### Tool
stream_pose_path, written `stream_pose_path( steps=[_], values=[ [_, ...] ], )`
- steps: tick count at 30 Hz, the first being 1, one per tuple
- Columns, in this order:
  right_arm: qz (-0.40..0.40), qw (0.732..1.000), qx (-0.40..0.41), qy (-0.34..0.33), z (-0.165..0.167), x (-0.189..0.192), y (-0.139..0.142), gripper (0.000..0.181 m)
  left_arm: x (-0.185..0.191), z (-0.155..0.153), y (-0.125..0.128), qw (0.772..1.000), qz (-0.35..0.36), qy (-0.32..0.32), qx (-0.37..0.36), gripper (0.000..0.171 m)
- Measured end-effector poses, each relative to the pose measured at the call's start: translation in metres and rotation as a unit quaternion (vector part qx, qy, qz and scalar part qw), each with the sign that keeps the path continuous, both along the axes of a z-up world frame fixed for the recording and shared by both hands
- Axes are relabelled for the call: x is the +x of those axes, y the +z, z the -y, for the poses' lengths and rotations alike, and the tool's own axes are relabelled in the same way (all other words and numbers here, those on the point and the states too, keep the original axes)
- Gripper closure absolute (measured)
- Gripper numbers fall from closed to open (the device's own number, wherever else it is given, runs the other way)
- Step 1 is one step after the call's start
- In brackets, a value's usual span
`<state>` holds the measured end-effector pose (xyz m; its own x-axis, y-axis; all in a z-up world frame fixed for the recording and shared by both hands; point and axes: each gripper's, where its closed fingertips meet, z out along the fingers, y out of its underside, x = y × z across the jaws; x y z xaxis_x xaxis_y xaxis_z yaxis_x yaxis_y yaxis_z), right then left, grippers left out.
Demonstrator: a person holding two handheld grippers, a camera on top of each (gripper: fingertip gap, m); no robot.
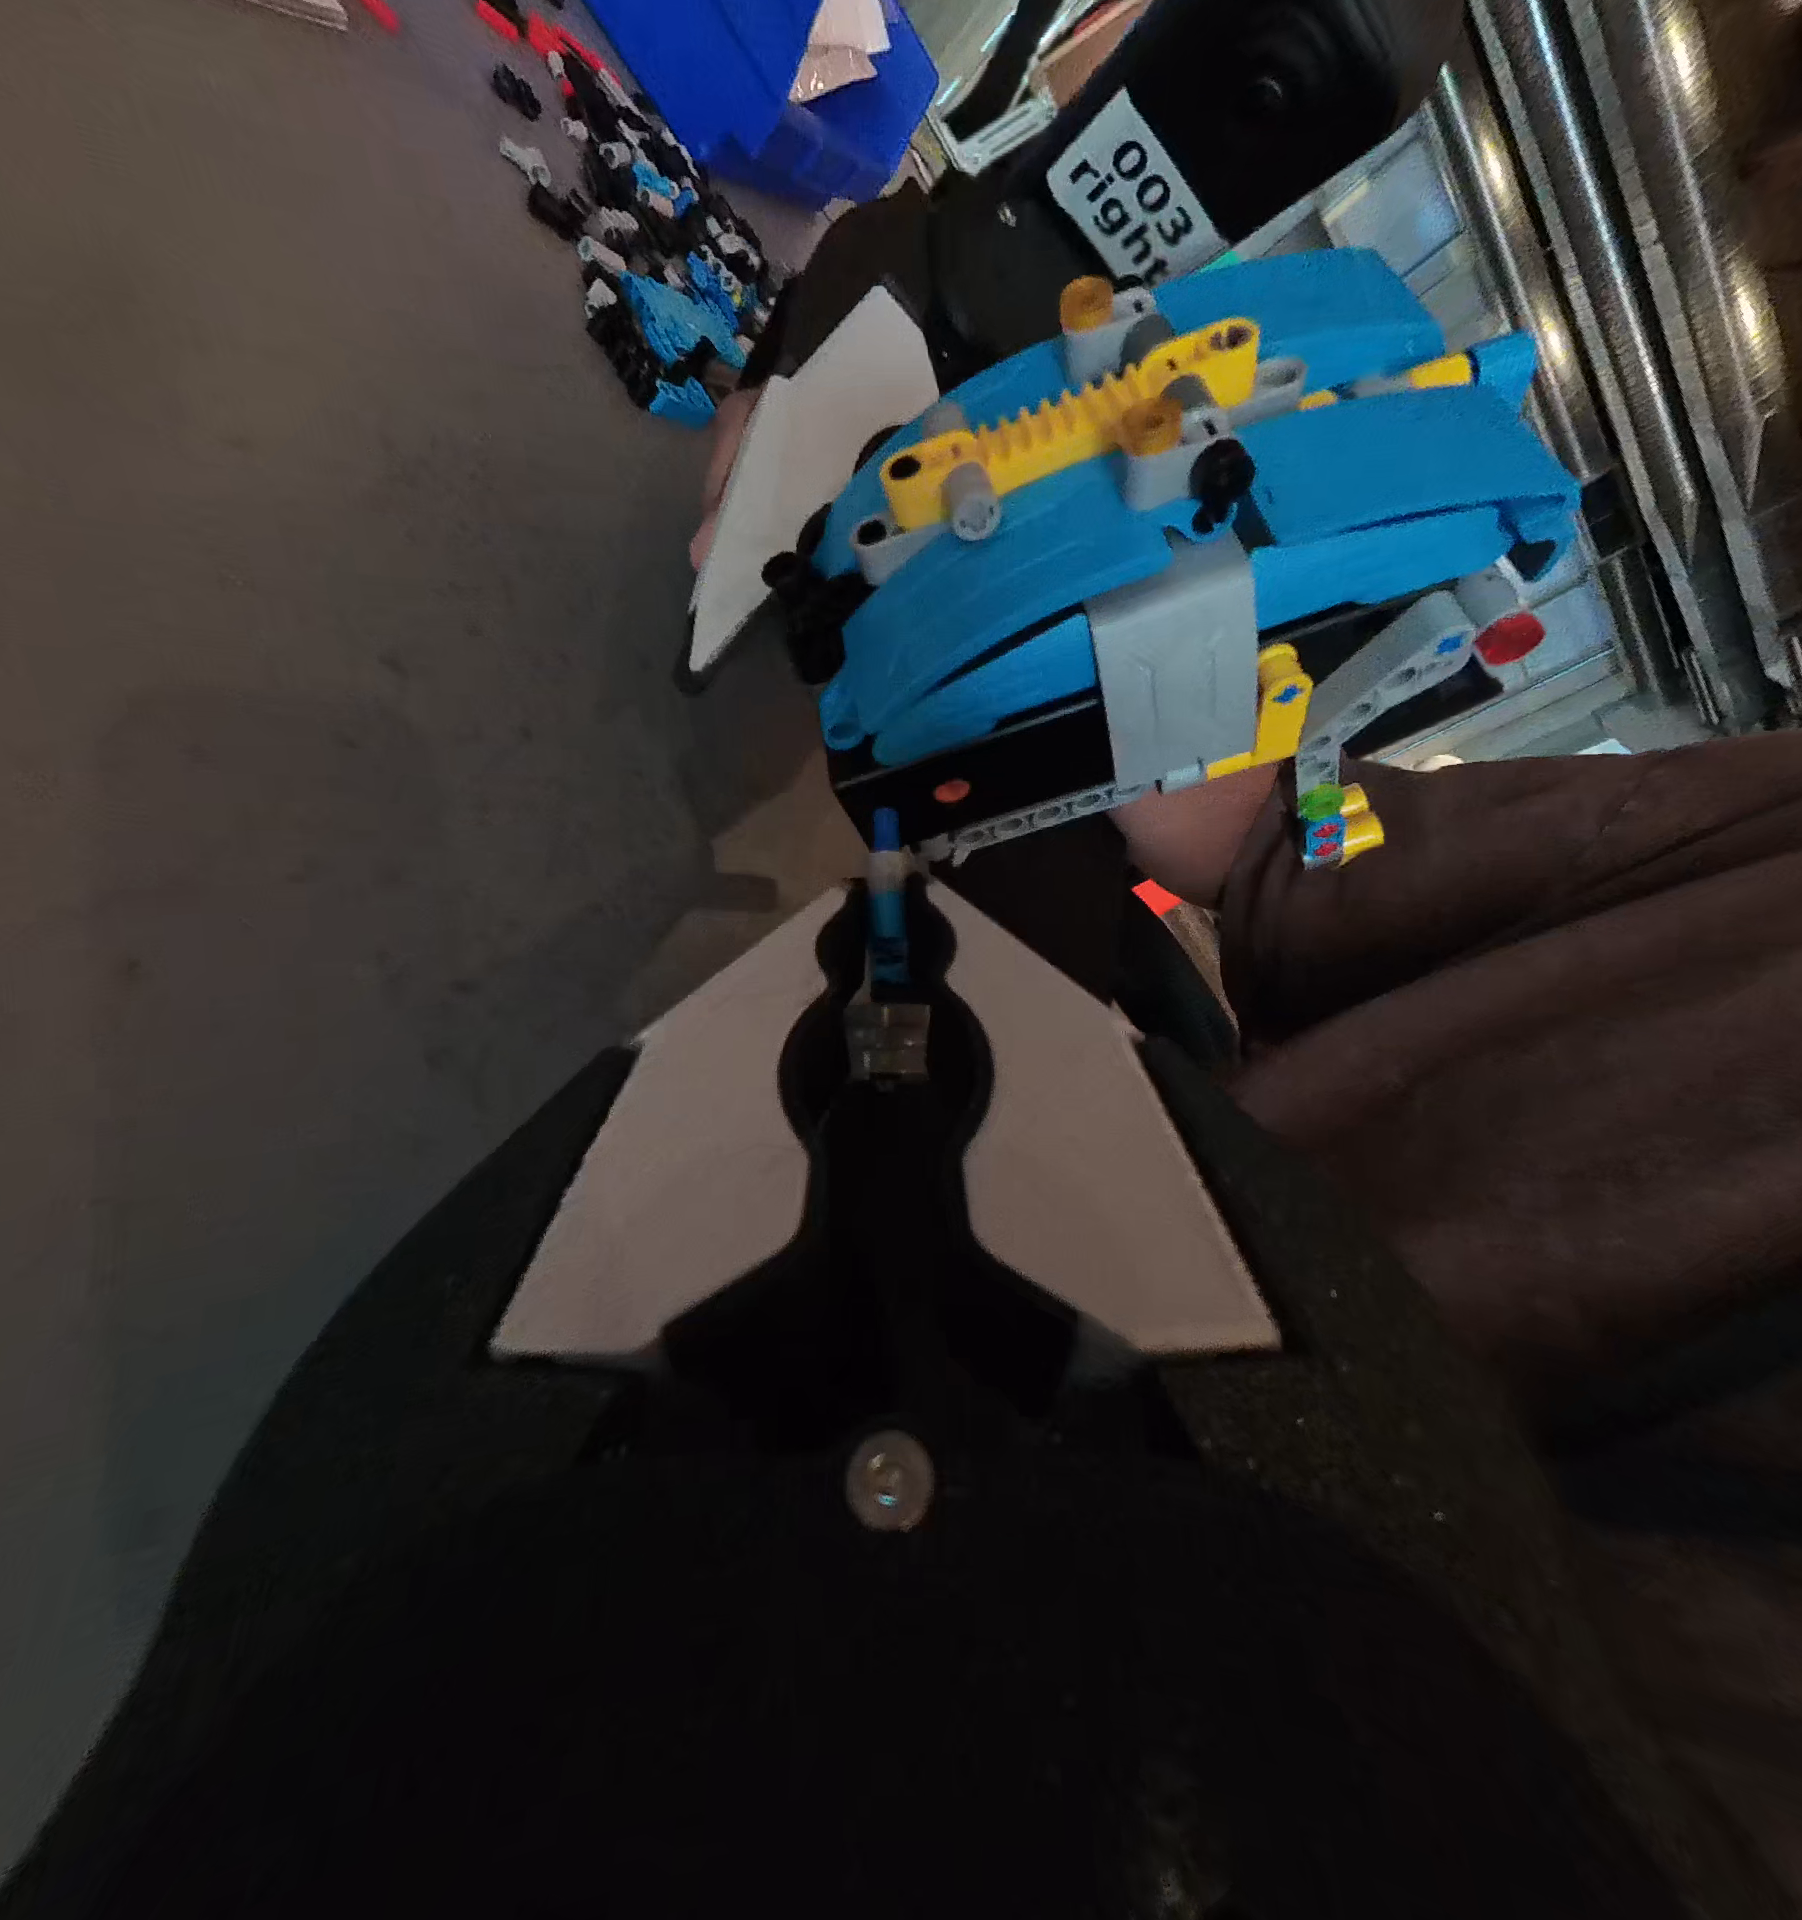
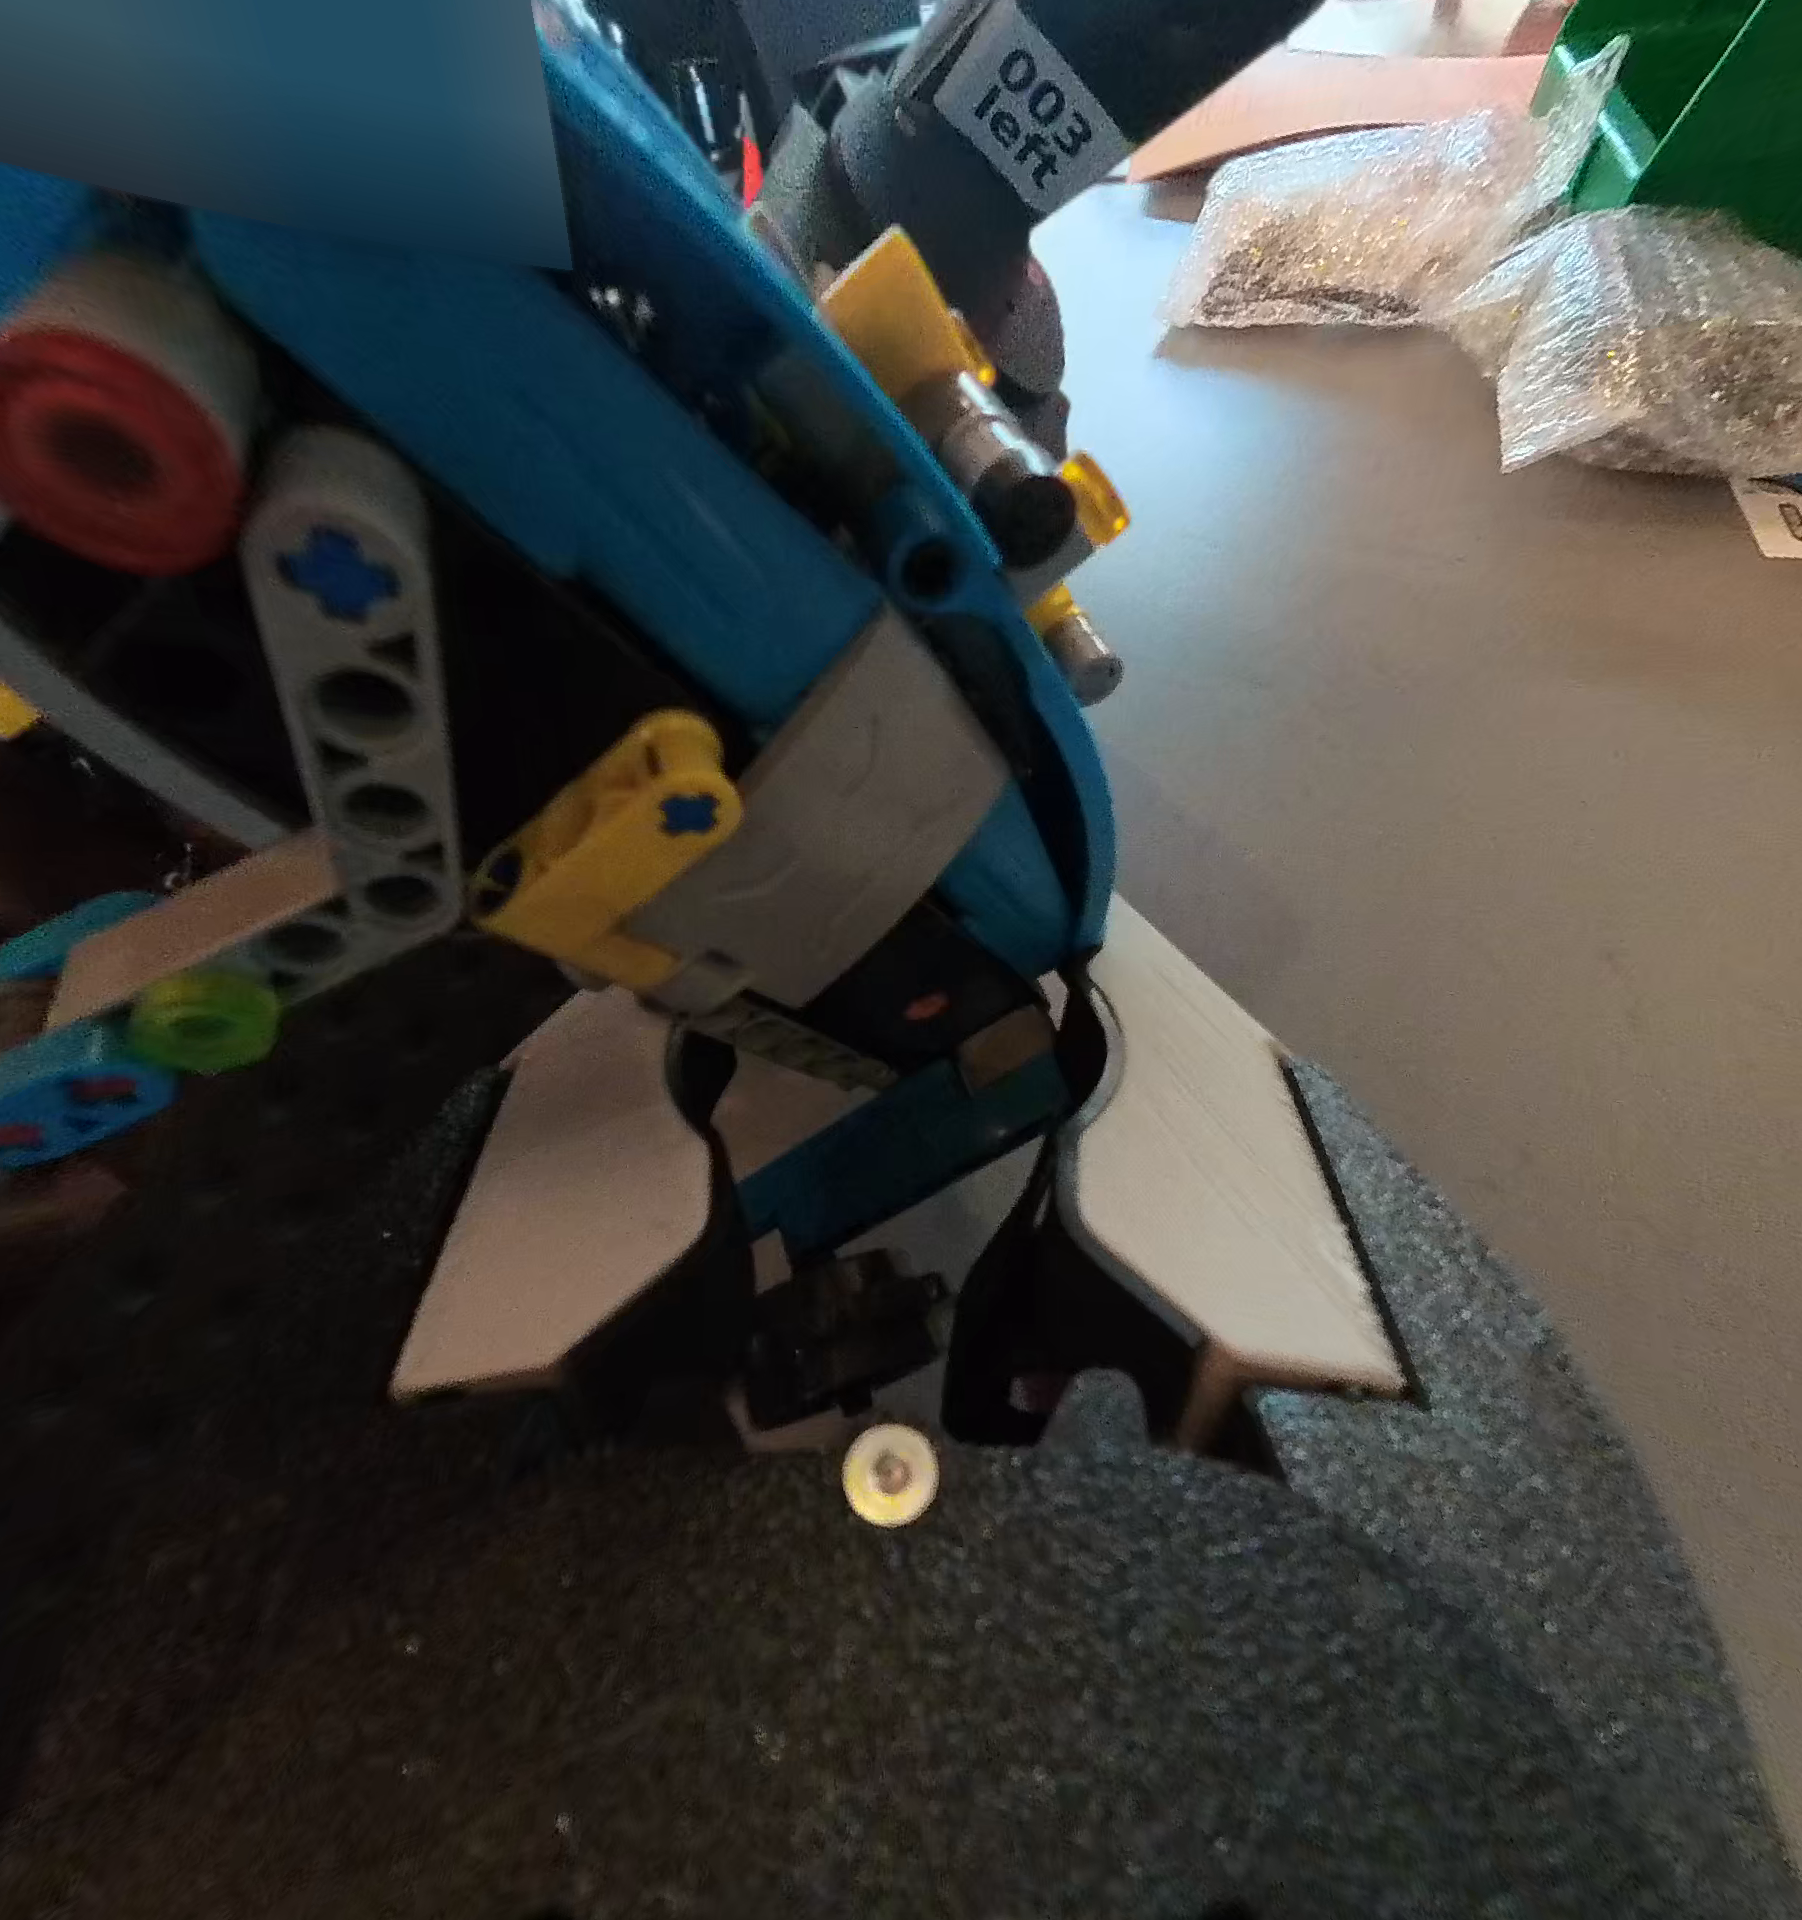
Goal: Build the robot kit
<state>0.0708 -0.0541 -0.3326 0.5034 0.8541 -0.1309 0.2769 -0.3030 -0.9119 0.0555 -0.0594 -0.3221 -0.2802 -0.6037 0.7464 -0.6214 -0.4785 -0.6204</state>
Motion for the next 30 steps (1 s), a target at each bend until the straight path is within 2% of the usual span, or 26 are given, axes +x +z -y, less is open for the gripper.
stream_pose_path(
  steps=[3, 10, 14, 17, 22, 30],
  values=[
    [-0.012, 1.000, 0.009, -0.005, -0.003, 0.000, 0.006, 0.119, -0.001, 0.000, 0.003, 1.000, 0.002, -0.007, -0.021, 0.166],
    [0.053, 0.998, 0.018, 0.029, 0.007, -0.004, -0.003, 0.118, -0.005, 0.006, 0.002, 0.995, -0.034, -0.058, -0.078, 0.167],
    [0.041, 0.998, 0.024, 0.042, 0.009, -0.009, 0.004, 0.119, -0.003, -0.002, -0.006, 0.993, -0.060, -0.079, -0.070, 0.167],
    [0.064, 0.997, 0.026, 0.042, 0.008, -0.012, -0.005, 0.119, -0.004, 0.000, -0.007, 0.991, -0.064, -0.106, -0.055, 0.167],
    [0.046, 0.998, 0.030, 0.026, 0.004, -0.004, 0.003, 0.119, -0.012, -0.002, 0.000, 0.989, -0.067, -0.129, -0.038, 0.167],
    [0.051, 0.998, 0.027, 0.034, 0.007, -0.008, 0.000, 0.119, -0.010, 0.003, 0.000, 0.981, -0.100, -0.164, -0.016, 0.167]
  ],
)
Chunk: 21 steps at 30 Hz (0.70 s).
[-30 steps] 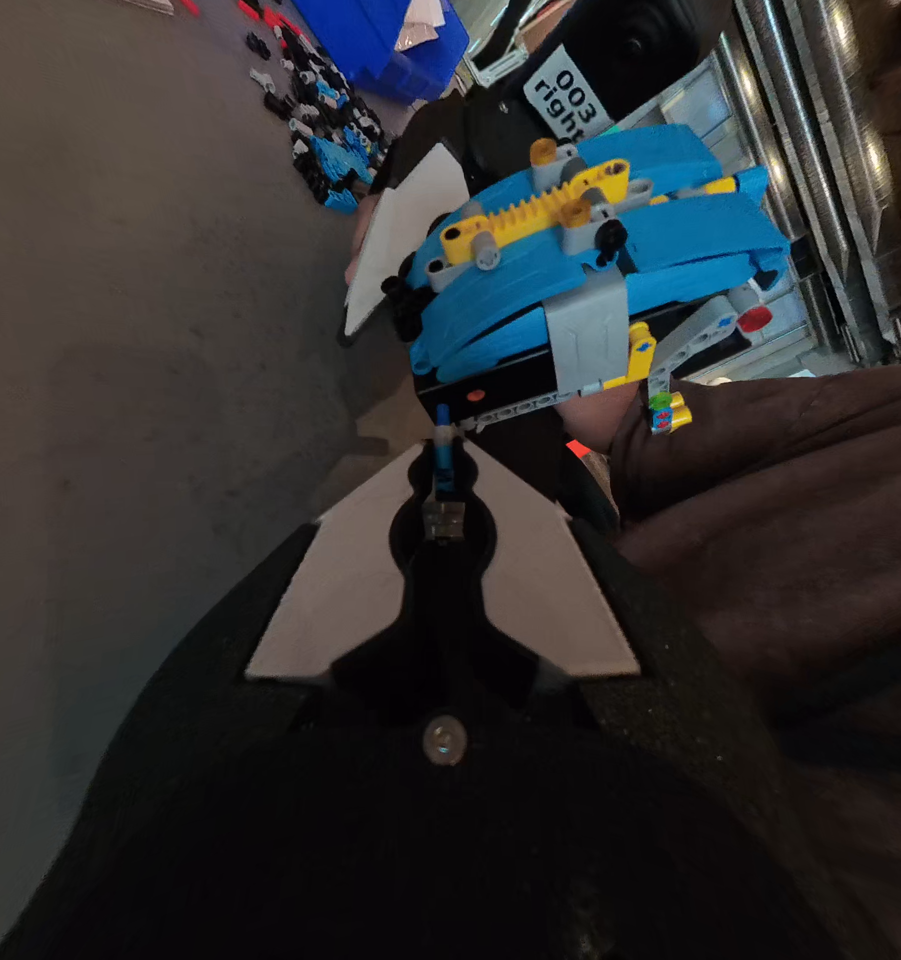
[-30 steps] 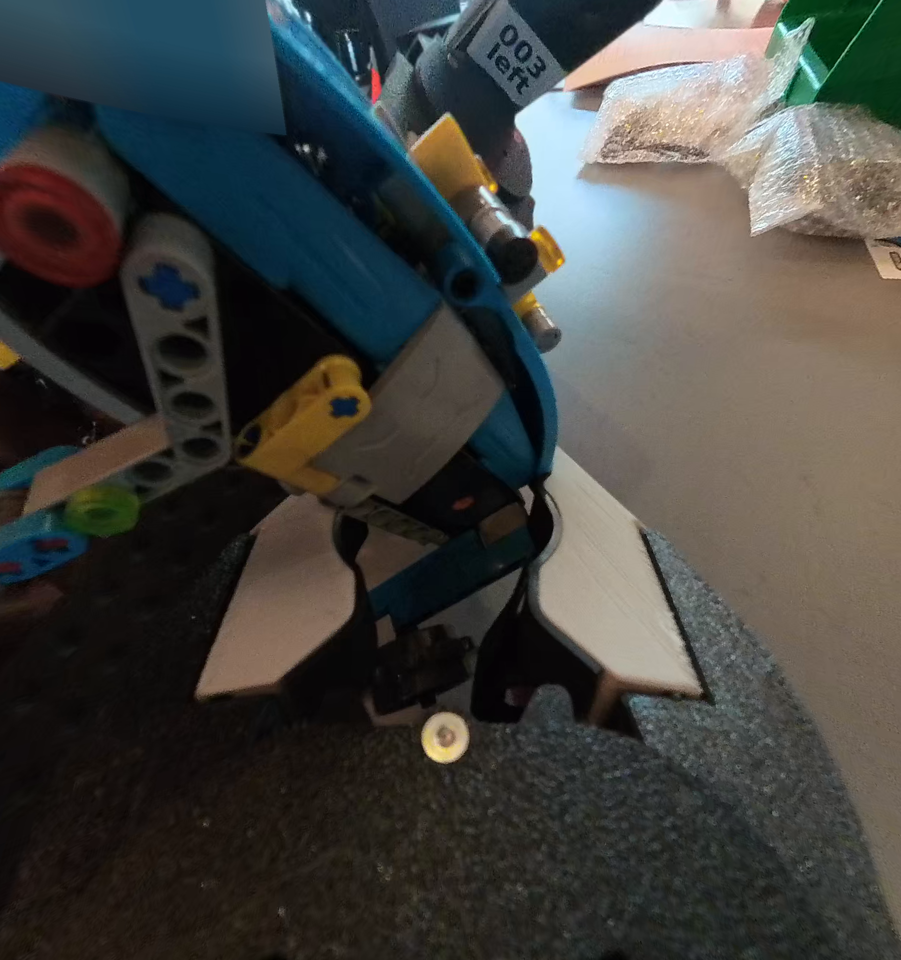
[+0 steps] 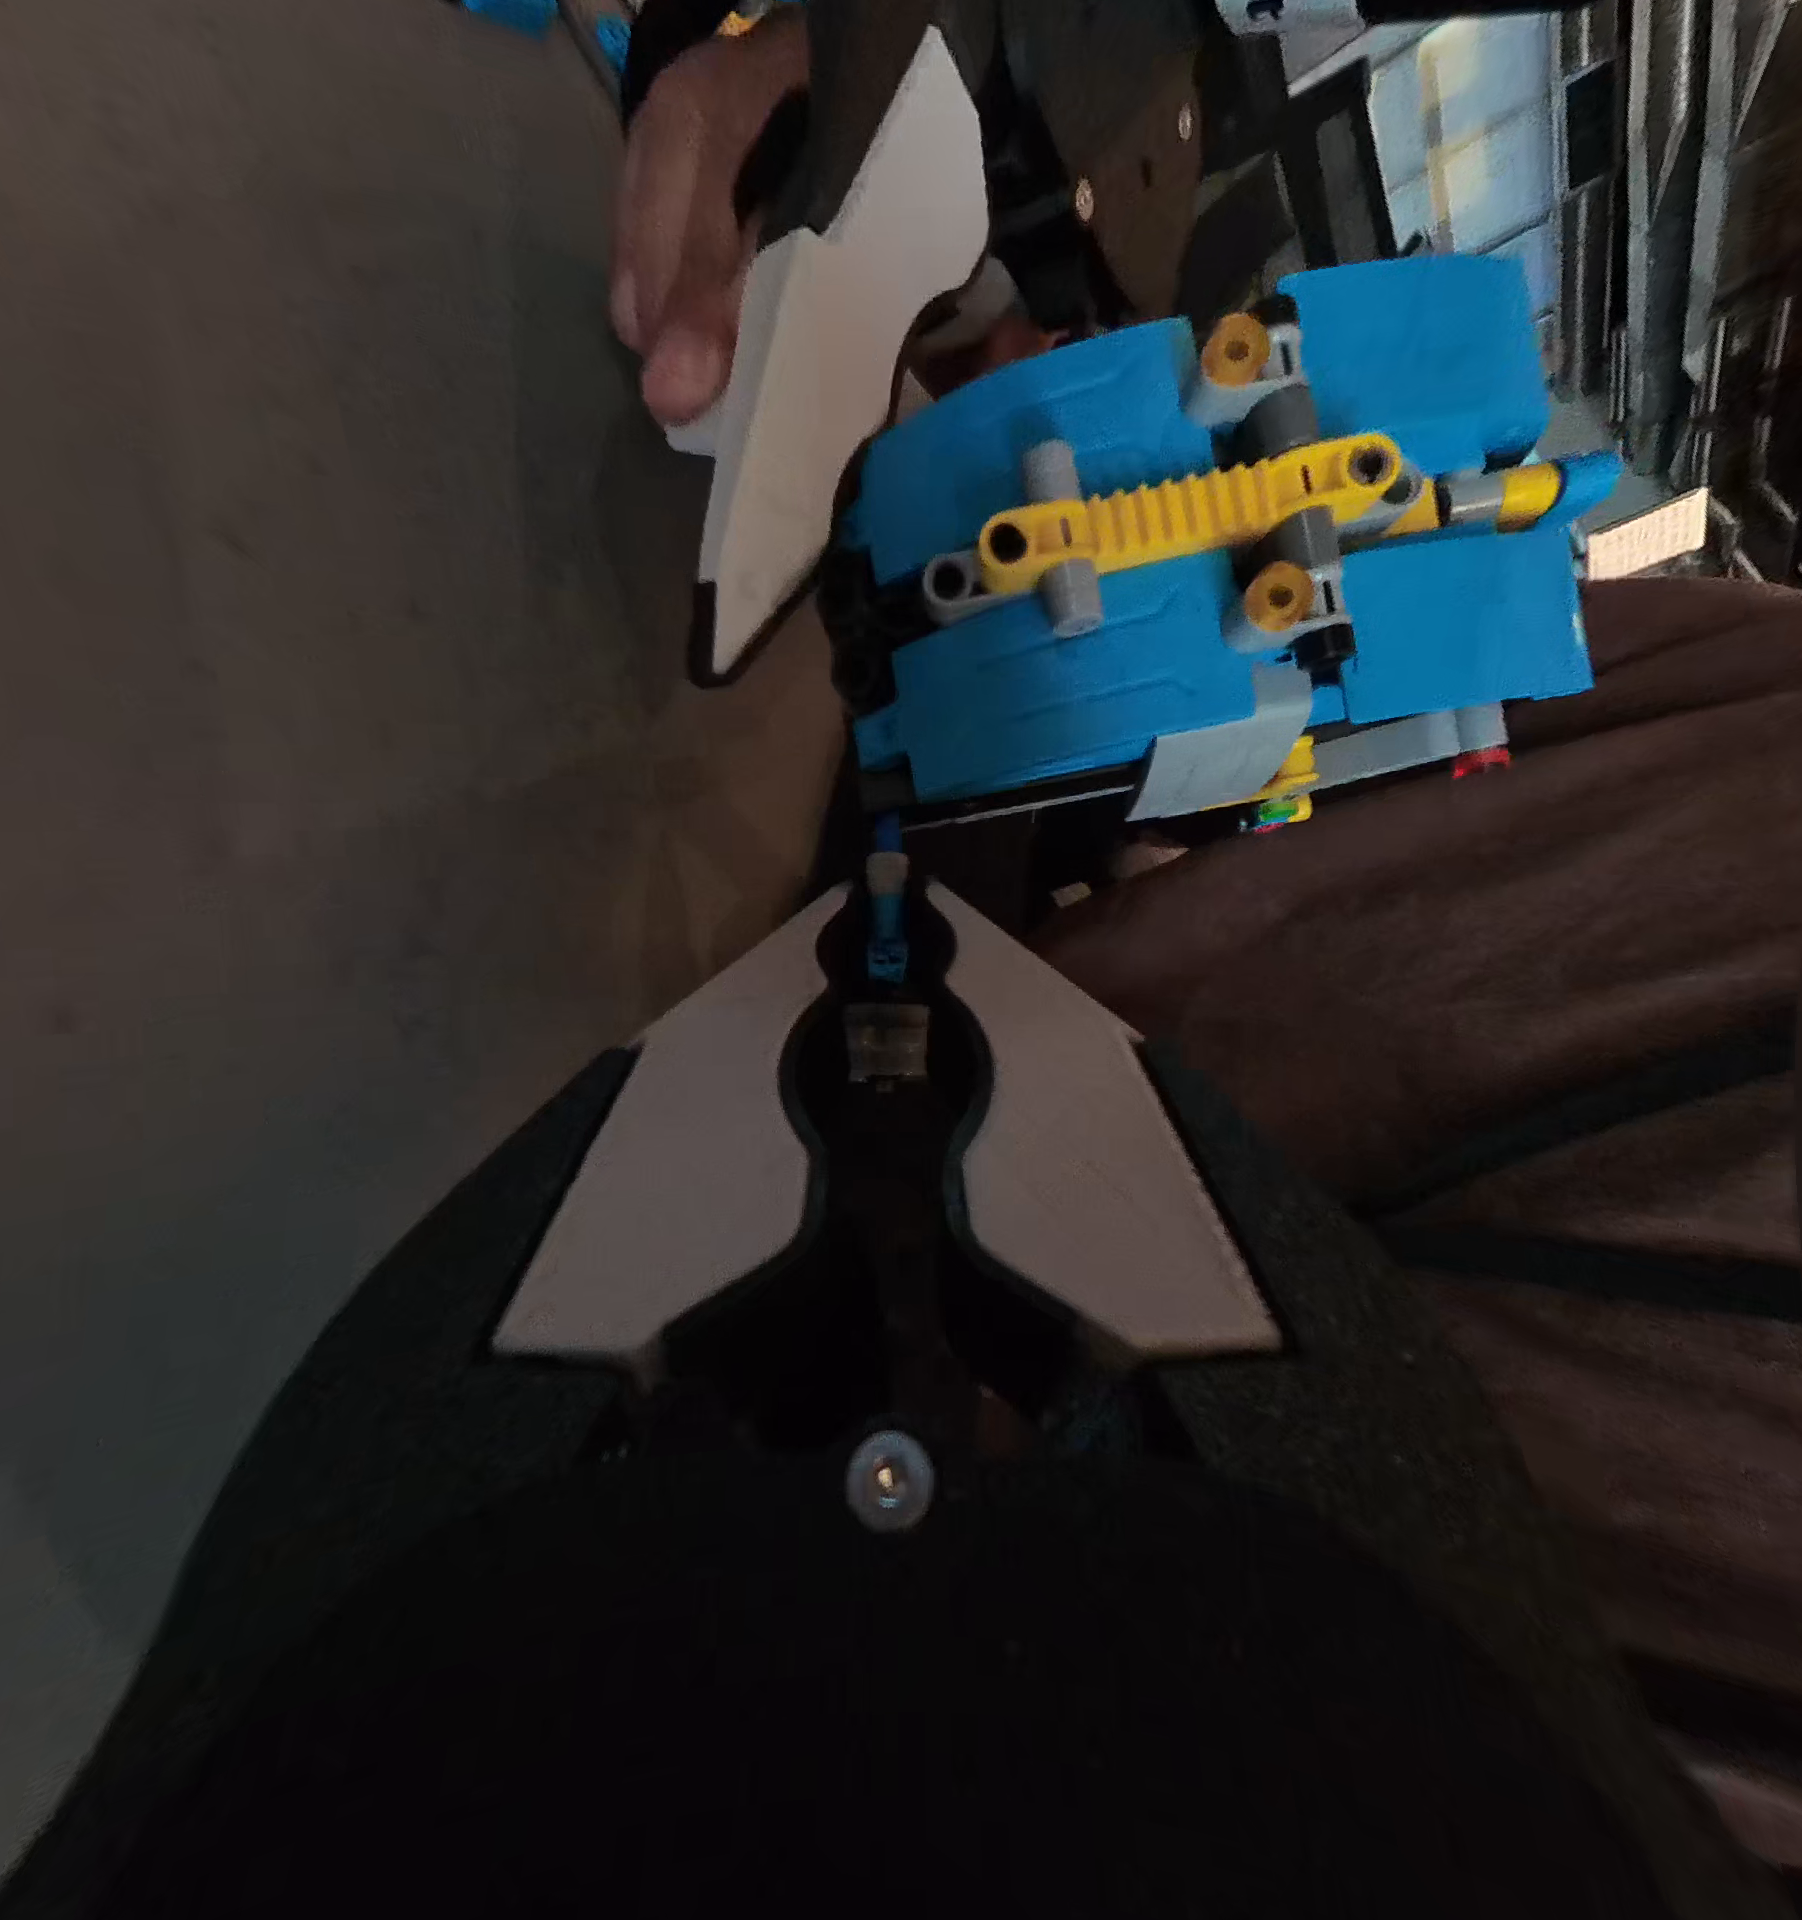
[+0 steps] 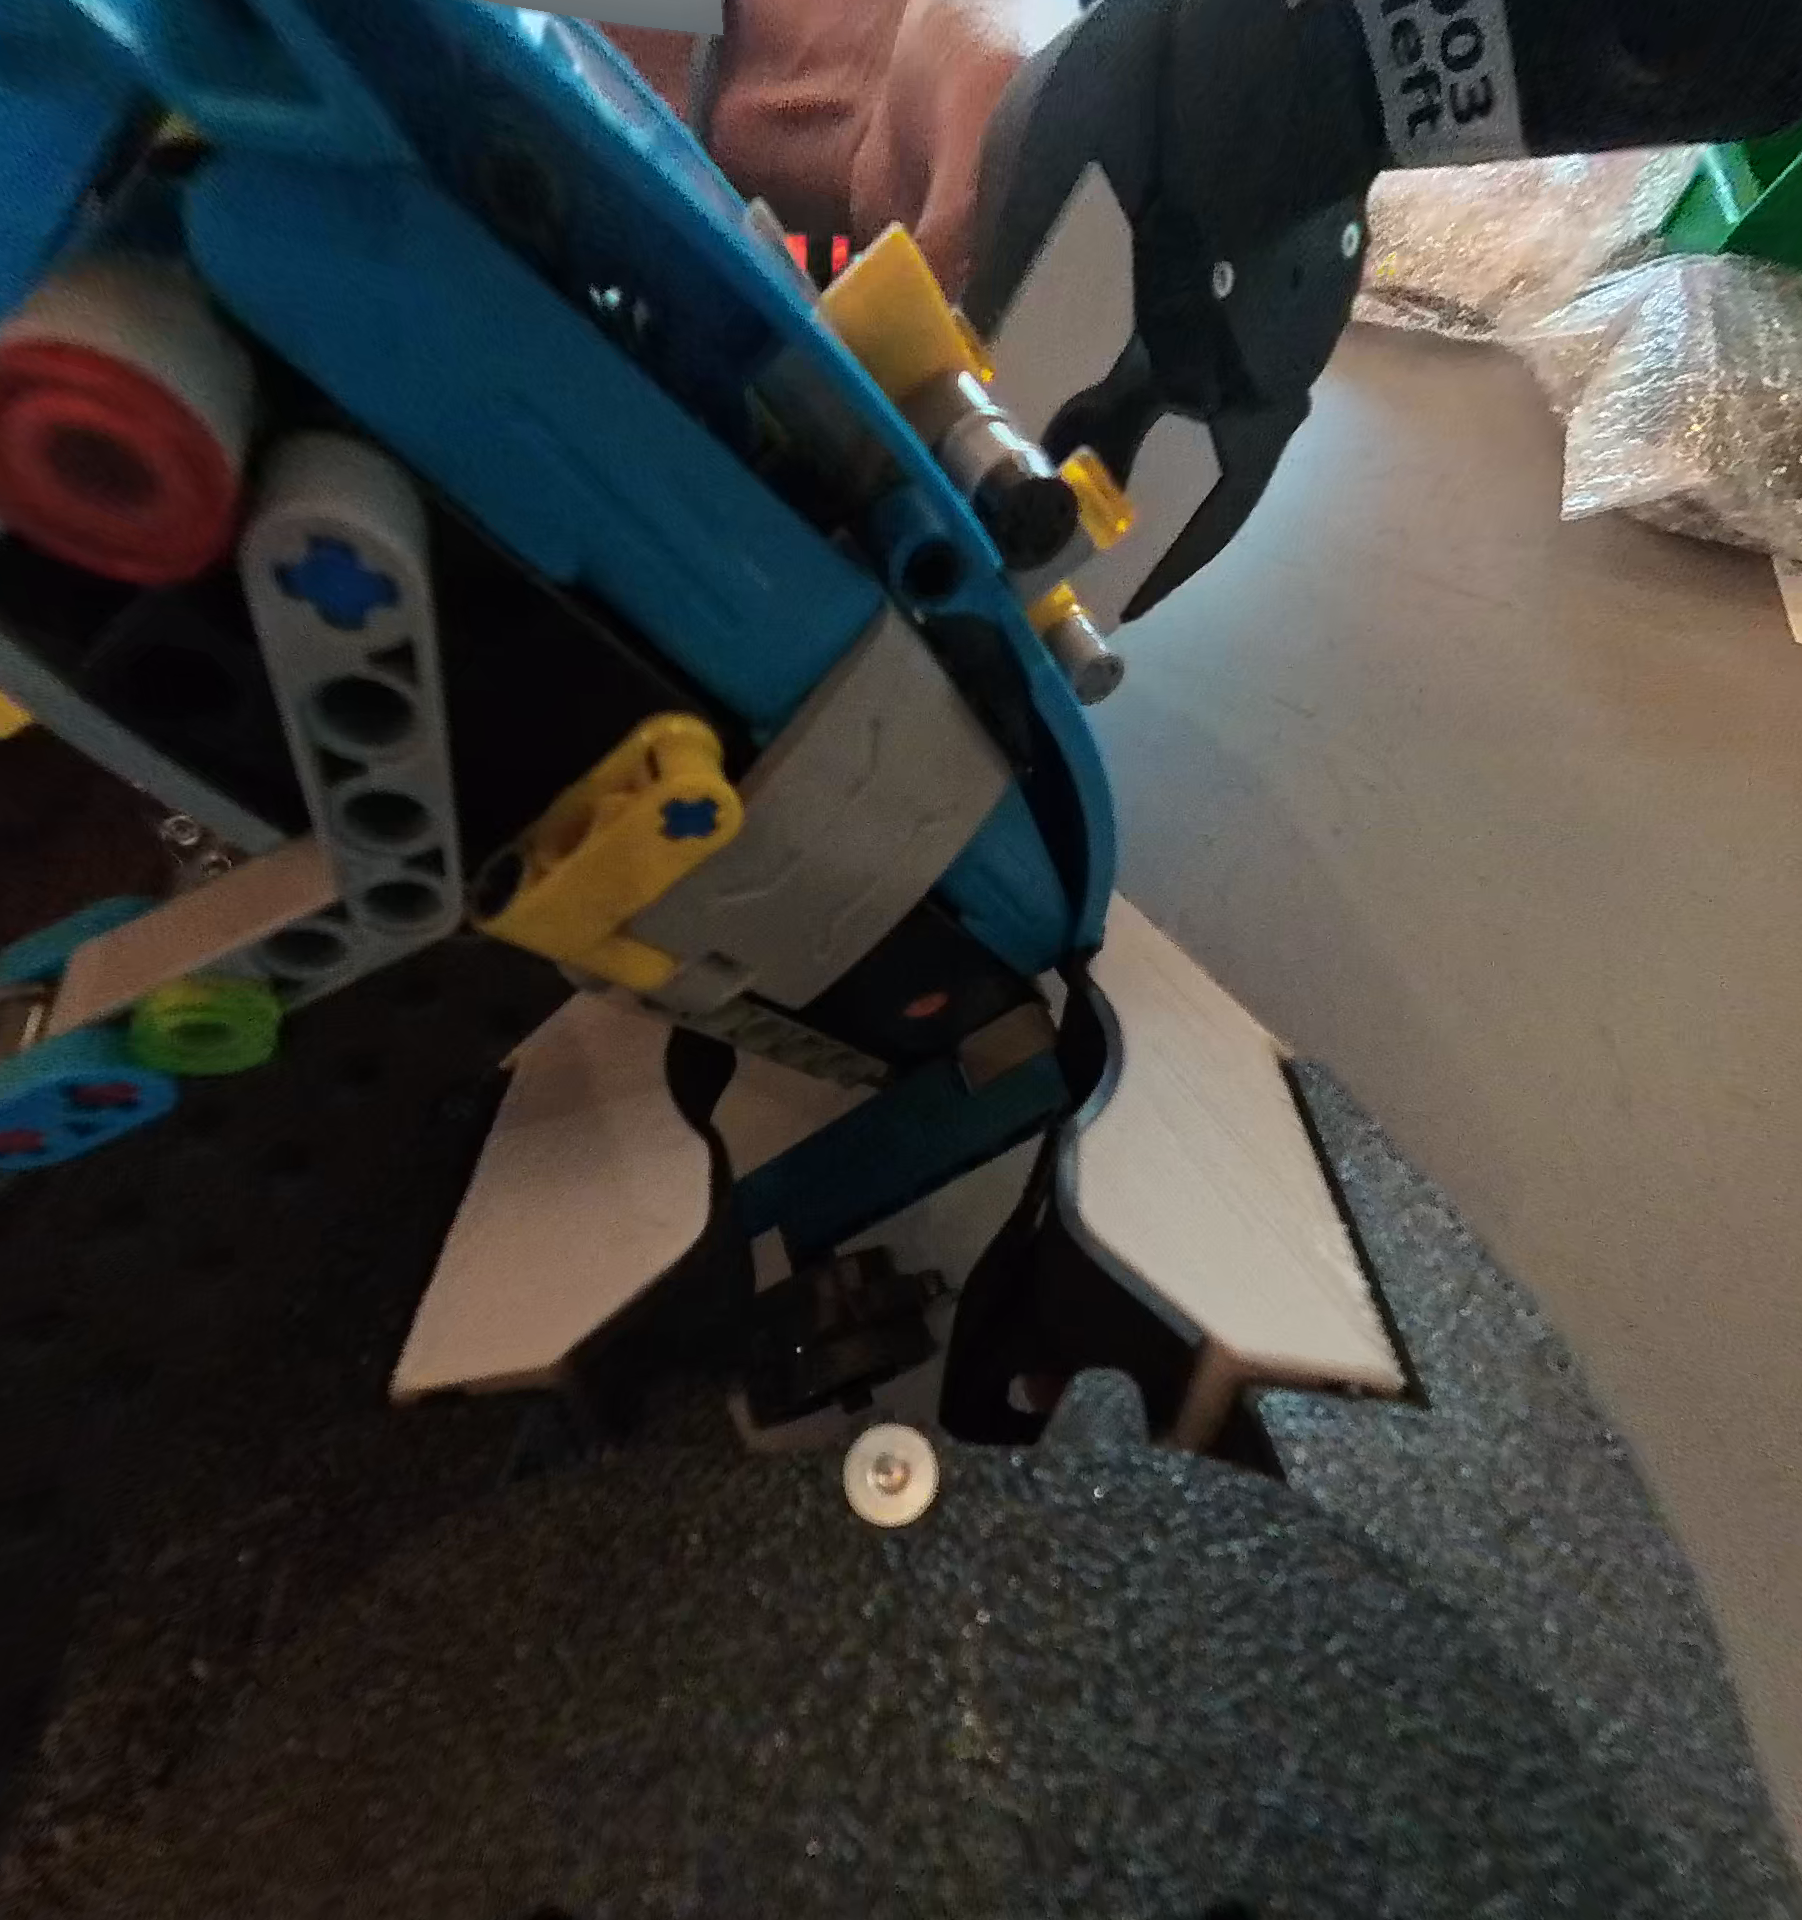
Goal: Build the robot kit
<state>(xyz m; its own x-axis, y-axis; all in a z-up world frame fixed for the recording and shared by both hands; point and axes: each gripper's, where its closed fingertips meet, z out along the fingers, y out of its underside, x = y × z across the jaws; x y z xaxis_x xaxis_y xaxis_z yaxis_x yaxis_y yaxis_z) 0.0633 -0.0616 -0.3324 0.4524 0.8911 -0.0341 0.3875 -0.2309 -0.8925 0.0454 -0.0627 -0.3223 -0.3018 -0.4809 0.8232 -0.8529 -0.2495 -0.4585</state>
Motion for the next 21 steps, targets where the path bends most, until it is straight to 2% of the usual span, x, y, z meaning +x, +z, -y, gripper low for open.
stream_pose_path(
  steps=[3, 11, 17, 21],
  values=[
    [0.002, 1.000, -0.002, -0.001, 0.001, 0.000, -0.002, 0.118, 0.000, 0.001, -0.002, 1.000, -0.009, -0.006, 0.002, 0.167],
    [0.003, 1.000, -0.012, -0.005, 0.000, -0.001, -0.008, 0.119, 0.002, -0.001, -0.007, 0.998, -0.039, 0.013, -0.048, 0.168],
    [-0.022, 0.999, -0.007, -0.039, -0.010, 0.004, -0.003, 0.119, 0.010, -0.012, -0.002, 0.995, 0.029, 0.083, -0.037, 0.168],
    [-0.022, 0.999, -0.008, -0.037, -0.010, 0.003, -0.006, 0.119, 0.010, -0.012, -0.004, 0.995, 0.043, 0.090, -0.031, 0.168]
  ],
)
